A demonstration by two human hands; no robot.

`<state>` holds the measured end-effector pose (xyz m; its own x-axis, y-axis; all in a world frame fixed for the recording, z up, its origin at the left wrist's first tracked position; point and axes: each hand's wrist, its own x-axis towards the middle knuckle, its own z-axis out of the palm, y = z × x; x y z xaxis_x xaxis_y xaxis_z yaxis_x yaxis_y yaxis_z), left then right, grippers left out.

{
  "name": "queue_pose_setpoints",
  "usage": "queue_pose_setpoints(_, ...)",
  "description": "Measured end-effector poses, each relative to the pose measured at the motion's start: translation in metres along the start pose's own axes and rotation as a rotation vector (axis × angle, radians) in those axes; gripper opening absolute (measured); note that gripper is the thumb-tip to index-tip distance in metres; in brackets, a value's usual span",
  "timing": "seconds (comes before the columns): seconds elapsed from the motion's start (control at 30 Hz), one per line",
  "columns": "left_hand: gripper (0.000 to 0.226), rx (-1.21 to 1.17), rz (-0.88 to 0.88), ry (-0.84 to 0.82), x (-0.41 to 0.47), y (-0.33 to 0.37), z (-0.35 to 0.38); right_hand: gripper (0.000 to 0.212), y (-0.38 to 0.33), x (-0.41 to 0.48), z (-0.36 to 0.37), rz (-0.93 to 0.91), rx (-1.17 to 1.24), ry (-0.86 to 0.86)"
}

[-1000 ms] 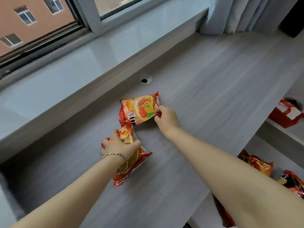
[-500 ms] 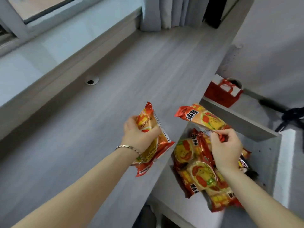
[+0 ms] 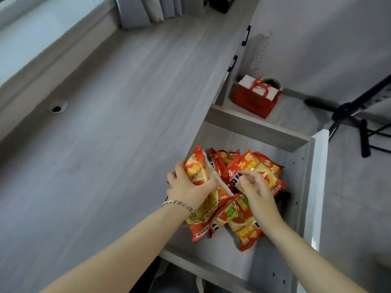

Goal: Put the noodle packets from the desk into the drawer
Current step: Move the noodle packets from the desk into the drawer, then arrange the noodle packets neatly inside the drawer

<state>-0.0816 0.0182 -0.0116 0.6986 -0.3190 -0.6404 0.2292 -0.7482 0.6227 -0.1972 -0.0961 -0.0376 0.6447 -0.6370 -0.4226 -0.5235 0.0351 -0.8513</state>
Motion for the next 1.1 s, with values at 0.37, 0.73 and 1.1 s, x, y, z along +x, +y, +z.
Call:
queue_pose_setpoints(0.37,0.102,-0.292,-0.455,0.002,0.021,-0.052,0.031,0.015,0.042,0.008,0.013,0.094,-0.007,-0.234)
queue_pose_setpoints(0.73,0.064,0.346,-0.494,0.093,0.036,-0.123,0.045,0.033,0.104,0.016,0.117,0.187,-0.329,-0.259)
queue_pose_setpoints(1.1,0.063,0.837,0.164,-0.254,0.056,-0.142,0.044,0.037,0.109,0.018,0.107,0.145,-0.552,-0.517)
